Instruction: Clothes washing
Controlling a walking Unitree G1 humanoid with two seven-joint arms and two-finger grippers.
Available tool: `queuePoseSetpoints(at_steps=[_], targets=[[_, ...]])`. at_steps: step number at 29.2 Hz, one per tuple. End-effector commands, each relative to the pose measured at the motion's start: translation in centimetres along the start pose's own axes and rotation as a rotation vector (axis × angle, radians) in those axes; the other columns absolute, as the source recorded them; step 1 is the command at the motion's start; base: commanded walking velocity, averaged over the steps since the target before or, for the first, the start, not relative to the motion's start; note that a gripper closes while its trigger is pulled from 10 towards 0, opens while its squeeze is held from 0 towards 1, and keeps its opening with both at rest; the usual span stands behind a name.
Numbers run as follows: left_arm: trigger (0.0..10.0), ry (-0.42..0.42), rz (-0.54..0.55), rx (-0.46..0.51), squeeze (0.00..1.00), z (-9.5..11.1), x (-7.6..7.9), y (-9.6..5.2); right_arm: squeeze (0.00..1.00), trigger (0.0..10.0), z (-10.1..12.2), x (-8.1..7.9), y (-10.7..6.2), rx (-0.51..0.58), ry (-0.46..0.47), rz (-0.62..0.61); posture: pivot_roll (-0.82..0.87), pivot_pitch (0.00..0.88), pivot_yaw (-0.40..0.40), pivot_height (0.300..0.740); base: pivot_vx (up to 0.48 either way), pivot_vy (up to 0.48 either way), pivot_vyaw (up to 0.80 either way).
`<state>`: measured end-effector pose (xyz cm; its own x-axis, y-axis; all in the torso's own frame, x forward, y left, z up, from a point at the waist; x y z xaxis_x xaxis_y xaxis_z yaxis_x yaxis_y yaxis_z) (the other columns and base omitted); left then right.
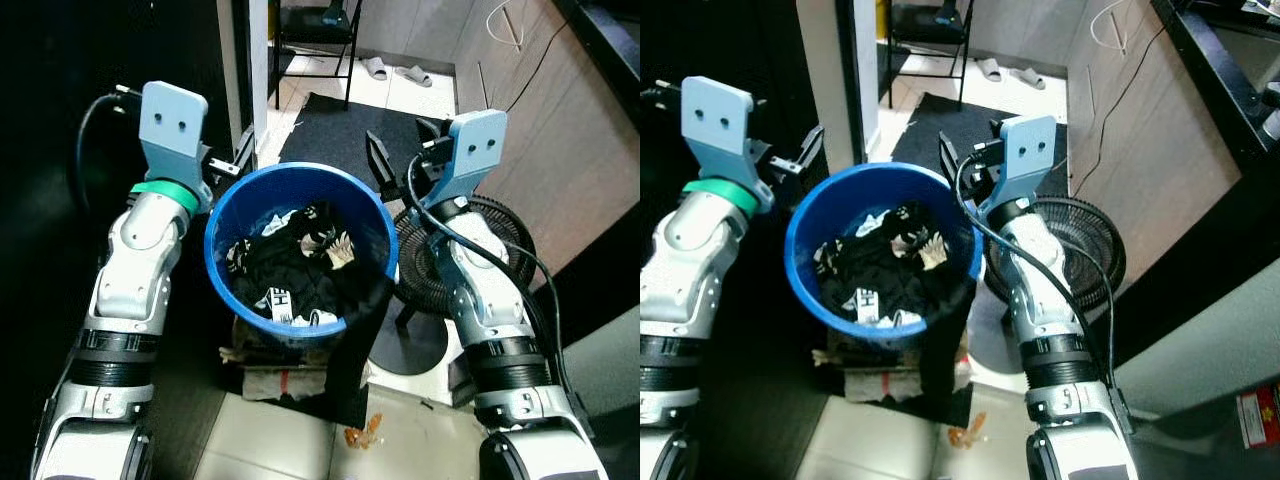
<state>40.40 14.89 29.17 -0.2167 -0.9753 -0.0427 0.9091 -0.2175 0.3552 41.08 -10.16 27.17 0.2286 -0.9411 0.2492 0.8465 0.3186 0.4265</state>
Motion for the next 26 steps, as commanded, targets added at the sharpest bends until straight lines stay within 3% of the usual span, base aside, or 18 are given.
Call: queuePoseSetpoints(at_steps=[1,26], targets=[[10.0,-0.011,0.029,-0.036,0.00,-0.96,-0.98,-0.23,0.00,10.0,-0.63,0.63,-0.32,-0.024,-0.007,-0.019,0.03,0.010,-0.026,0.740,0.000,0.000,0.00],[10.0,-0.021,0.023,-0.044,0.00,-1.27,-0.97,-0.34,0.00,10.0,-0.86,0.45,-0.37,-0.029,-0.010,-0.018,0.03,0.015,-0.023,0.740,0.000,0.000,0.00]])
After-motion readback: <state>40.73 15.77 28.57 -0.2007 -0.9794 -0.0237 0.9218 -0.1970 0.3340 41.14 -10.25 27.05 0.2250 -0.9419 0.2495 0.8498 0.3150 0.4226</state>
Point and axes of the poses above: a point about 5 cm out from each wrist's last joint towards the gripper, its own y axis pointing out of the wrist towards the gripper, its own z axis along the axis of the wrist's last joint, x = y × z, the point moved 6 cm from there along y, pointing out of the wrist towards the gripper, and after that the axes turned 12 degrees about -y, right-handed, at the moved point
